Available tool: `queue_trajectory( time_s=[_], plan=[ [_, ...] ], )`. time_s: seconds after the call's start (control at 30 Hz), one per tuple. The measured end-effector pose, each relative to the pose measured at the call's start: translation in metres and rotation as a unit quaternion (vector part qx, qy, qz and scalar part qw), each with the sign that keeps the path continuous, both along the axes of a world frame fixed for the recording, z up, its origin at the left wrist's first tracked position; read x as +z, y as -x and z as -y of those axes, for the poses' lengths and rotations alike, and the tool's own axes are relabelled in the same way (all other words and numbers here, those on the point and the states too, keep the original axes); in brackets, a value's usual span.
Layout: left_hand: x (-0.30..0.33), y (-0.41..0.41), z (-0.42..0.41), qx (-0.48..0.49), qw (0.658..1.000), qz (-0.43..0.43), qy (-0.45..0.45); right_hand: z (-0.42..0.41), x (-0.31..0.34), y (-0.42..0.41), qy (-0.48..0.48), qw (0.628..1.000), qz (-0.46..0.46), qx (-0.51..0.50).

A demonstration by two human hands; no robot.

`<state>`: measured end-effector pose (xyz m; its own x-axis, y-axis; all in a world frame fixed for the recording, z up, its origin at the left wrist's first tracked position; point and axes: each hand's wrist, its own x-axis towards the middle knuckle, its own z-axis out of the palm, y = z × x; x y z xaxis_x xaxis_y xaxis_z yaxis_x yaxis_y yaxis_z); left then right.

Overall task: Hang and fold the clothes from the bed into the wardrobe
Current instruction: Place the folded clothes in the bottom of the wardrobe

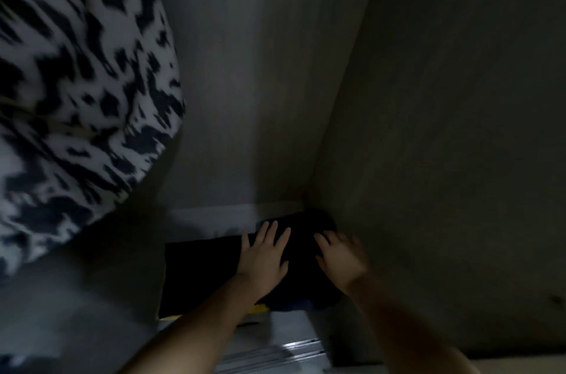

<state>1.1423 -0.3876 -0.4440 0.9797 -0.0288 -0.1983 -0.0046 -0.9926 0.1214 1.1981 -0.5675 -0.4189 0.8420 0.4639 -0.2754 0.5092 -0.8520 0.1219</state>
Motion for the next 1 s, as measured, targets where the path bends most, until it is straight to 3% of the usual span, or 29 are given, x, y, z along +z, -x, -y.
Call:
queue_trajectory(
  time_s=[0.17, 0.43, 0.73, 1.0],
  plan=[
    [0.146, 0.008, -0.007, -0.001, 0.999, 0.049, 0.014, -0.018, 0.137, 0.009, -0.041, 0.999, -0.02, 0.0],
    [0.336, 0.039, -0.014, 0.009, 0.99, 0.141, 0.025, -0.036, 0.315, 0.033, -0.125, 0.99, 0.054, 0.039],
    [0.4, 0.067, -0.006, 0.006, 0.99, 0.124, 0.06, -0.023, 0.377, 0.081, -0.131, 0.988, 0.085, -0.009],
    [0.418, 0.107, 0.02, -0.164, 0.977, 0.116, 0.07, 0.027, 0.379, 0.175, -0.121, 0.969, 0.116, -0.181]
  ],
)
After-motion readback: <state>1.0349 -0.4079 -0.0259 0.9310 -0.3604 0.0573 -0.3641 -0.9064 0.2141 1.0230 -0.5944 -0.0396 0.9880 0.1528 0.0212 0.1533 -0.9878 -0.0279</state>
